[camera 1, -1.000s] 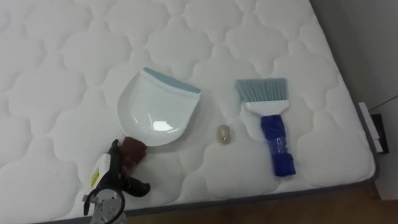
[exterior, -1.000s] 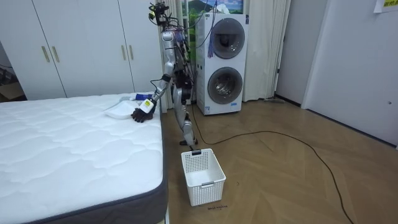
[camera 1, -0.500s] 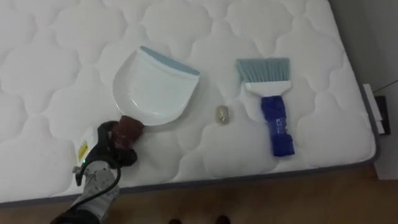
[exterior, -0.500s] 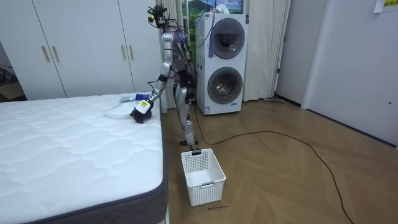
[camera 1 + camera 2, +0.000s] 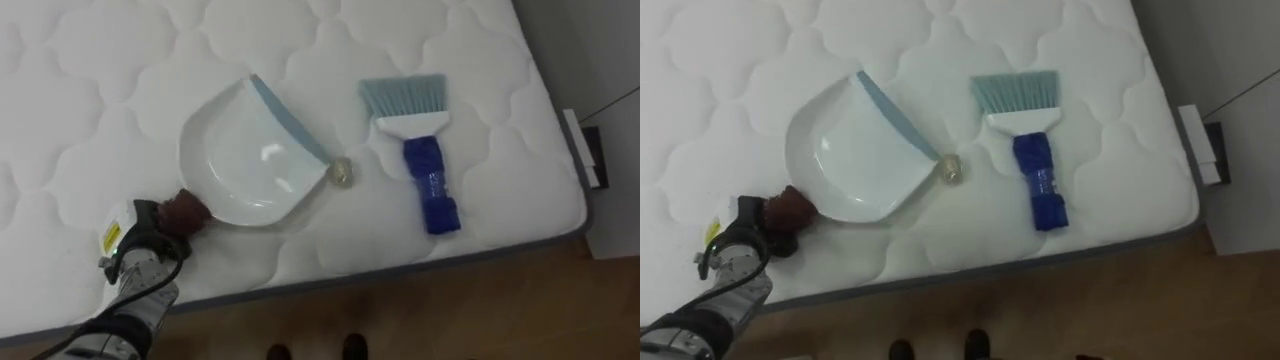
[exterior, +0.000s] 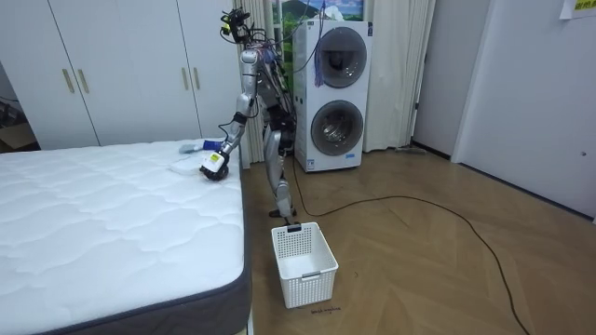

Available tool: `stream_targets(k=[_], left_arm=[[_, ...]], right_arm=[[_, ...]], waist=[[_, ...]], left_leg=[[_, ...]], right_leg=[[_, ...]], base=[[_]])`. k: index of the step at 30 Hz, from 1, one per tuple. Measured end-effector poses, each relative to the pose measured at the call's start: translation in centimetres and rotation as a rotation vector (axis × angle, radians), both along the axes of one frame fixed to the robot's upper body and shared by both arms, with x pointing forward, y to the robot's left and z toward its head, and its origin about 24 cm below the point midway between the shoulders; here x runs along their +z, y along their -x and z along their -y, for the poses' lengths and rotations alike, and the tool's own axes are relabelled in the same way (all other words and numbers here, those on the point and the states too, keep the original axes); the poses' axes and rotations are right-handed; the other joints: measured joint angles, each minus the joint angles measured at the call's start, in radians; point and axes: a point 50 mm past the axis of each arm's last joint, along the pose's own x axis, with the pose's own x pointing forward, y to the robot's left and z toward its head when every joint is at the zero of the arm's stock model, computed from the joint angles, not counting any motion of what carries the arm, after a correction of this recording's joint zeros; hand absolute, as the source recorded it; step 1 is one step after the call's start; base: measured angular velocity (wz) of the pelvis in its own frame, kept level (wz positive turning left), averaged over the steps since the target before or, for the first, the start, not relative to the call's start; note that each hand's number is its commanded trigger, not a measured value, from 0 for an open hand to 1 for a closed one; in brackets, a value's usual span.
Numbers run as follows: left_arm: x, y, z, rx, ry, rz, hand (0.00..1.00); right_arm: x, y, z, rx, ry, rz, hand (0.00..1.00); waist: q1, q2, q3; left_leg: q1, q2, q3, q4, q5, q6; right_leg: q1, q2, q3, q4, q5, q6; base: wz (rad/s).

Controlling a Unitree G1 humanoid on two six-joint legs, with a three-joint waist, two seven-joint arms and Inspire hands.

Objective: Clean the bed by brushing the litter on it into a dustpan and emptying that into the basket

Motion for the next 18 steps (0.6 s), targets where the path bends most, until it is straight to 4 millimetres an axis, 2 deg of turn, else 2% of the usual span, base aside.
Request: stream_targets(k=[3, 11, 18], left_arm=[[-0.04, 0.08, -0.16, -0.009, -0.013, -0.010, 1.00], [-0.22, 0.34, -0.31, -0.002, -0.016, -0.019, 1.00], [0.08, 0.31, -0.88, -0.032, -0.083, -0.009, 1.00]], right_arm=[[-0.04, 0.04, -0.12, 0.001, -0.004, -0.002, 0.00], [-0.10, 0.24, -0.12, -0.053, -0.013, -0.003, 0.00], [-0.03, 0.12, 0.04, -0.252, -0.065, 0.047, 0.00]], waist=[[-0.013, 0.000, 0.0003], [-0.013, -0.001, 0.0002], [-0.014, -0.001, -0.0001]], left_leg=[[0.000, -0.001, 0.002, 0.005, 0.000, 0.000], [0.004, 0.001, 0.005, 0.008, 0.000, 0.000], [-0.015, 0.006, 0.012, 0.030, 0.000, 0.000]], right_leg=[[-0.001, -0.003, -0.004, 0.014, -0.008, -0.001], [-0.001, -0.003, -0.005, 0.028, -0.008, -0.001], [-0.029, -0.010, 0.000, 0.056, -0.012, -0.008]], base=[[0.08], [0.01], [-0.04]])
